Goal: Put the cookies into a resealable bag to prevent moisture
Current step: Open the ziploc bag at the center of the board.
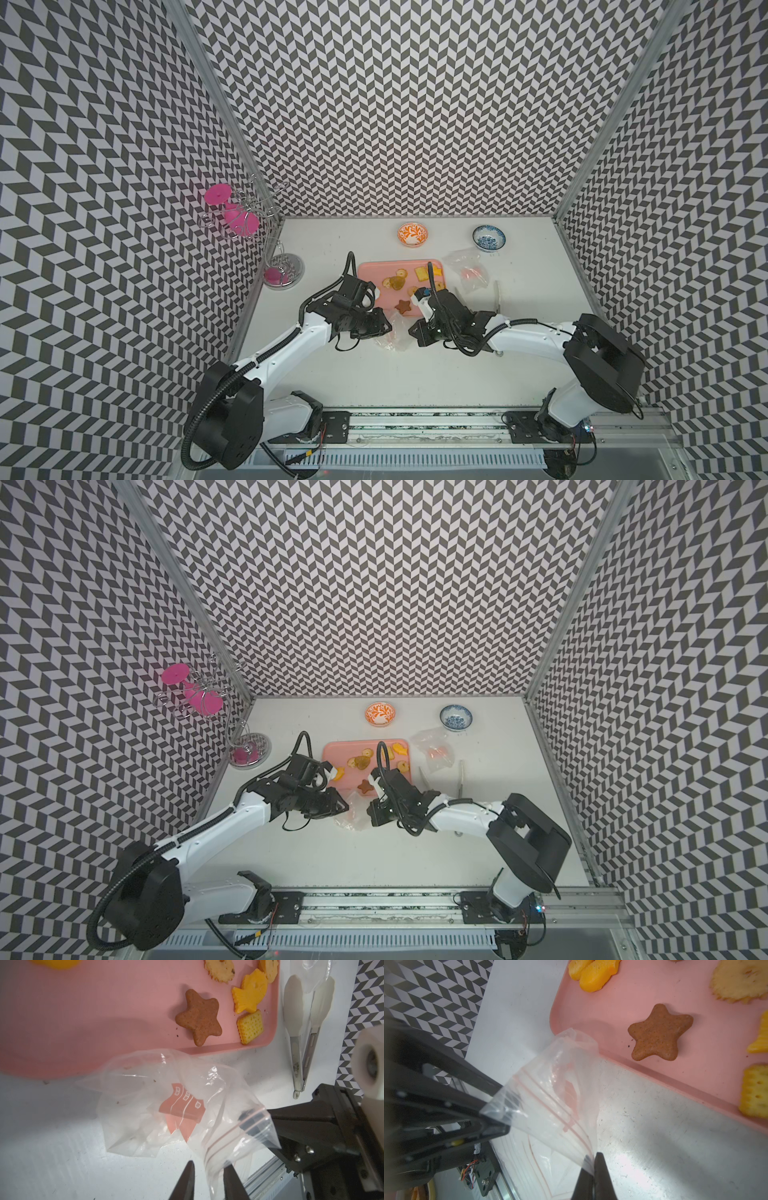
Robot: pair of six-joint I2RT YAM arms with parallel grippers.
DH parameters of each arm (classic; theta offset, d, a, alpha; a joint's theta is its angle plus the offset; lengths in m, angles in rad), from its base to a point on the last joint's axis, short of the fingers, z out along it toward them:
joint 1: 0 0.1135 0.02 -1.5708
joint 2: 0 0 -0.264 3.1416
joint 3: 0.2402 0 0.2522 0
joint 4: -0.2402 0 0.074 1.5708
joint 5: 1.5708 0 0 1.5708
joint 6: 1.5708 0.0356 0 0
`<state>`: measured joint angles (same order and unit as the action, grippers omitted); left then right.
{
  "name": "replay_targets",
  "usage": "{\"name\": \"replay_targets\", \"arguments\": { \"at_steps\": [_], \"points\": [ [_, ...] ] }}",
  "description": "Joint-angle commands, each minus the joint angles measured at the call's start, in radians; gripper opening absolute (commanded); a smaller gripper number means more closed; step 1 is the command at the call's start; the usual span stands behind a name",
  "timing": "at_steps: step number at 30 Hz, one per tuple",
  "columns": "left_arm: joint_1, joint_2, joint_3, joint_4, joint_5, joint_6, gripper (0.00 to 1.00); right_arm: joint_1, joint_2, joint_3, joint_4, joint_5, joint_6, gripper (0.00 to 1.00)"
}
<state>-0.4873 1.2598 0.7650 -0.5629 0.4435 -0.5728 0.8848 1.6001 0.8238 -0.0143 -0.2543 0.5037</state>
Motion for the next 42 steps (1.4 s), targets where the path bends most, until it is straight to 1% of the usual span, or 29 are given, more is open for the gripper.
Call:
{"name": "replay_targets", "arguments": {
  "at_steps": [1,3,5,7,8,9,13,15,19,21,23,25,28,30,33,36,38,41,42],
  "points": [
    [-0.017,-0.001,-0.003,0.053,0.007,-0.013,0.29,-0.004,-0.032,0.017,0.046,-0.028,0.021,0.01],
    [-0.02,0.01,-0.012,0.059,-0.009,-0.013,0.29,-0.006,-0.038,0.019,0.053,-0.033,0.03,0.01],
    [-0.02,0.037,-0.015,0.061,-0.008,-0.008,0.25,-0.006,-0.044,0.027,0.05,-0.038,0.033,0.01],
    [-0.022,0.053,-0.02,0.073,-0.006,-0.011,0.16,-0.011,-0.051,0.023,0.055,-0.048,0.043,0.01],
    [-0.022,0.052,-0.019,0.07,-0.011,-0.011,0.1,-0.016,-0.056,0.015,0.06,-0.049,0.051,0.01],
    [-0.022,0.047,-0.018,0.06,-0.013,-0.011,0.0,-0.02,-0.062,0.005,0.064,-0.046,0.056,0.01],
    [-0.008,0.033,0.016,-0.084,-0.057,-0.017,0.0,-0.039,-0.07,-0.021,0.056,-0.026,0.058,0.01],
    [-0.015,0.025,0.035,-0.154,-0.004,-0.026,0.0,-0.044,-0.065,-0.017,0.043,-0.007,0.044,0.01],
    [-0.092,-0.039,0.041,-0.194,0.113,-0.086,0.0,-0.041,-0.049,0.049,-0.056,0.001,-0.023,0.01],
    [-0.104,-0.06,0.047,-0.245,0.117,-0.076,0.0,-0.041,-0.064,0.059,-0.089,-0.015,-0.04,0.01],
    [-0.067,-0.063,0.023,-0.267,0.104,-0.046,0.0,-0.038,-0.055,0.072,-0.133,-0.035,-0.064,0.01],
    [-0.003,-0.042,-0.005,-0.244,0.137,-0.006,0.0,-0.032,-0.023,0.083,-0.163,-0.043,-0.104,0.01],
    [0.056,0.043,-0.003,-0.198,0.152,0.05,0.0,-0.032,0.048,0.104,-0.184,-0.023,-0.163,0.01],
    [0.058,0.109,0.036,-0.185,0.156,0.075,0.0,-0.032,0.086,0.118,-0.179,-0.013,-0.198,0.02],
    [0.074,0.156,0.072,-0.166,0.144,0.094,0.0,-0.032,0.112,0.145,-0.176,-0.007,-0.225,0.03],
    [0.077,0.199,0.095,-0.158,0.14,0.102,0.0,-0.032,0.096,0.149,-0.153,-0.001,-0.226,0.11],
    [0.075,0.212,0.09,-0.14,0.147,0.097,0.0,-0.032,0.054,0.131,-0.118,0.011,-0.236,0.22],
    [0.075,0.235,0.082,-0.123,0.158,0.102,0.0,-0.032,-0.039,0.079,-0.059,0.06,-0.261,0.48],
    [0.075,0.243,0.081,-0.118,0.162,0.104,0.0,-0.032,-0.078,0.049,-0.033,0.082,-0.269,0.53]
  ]
}}
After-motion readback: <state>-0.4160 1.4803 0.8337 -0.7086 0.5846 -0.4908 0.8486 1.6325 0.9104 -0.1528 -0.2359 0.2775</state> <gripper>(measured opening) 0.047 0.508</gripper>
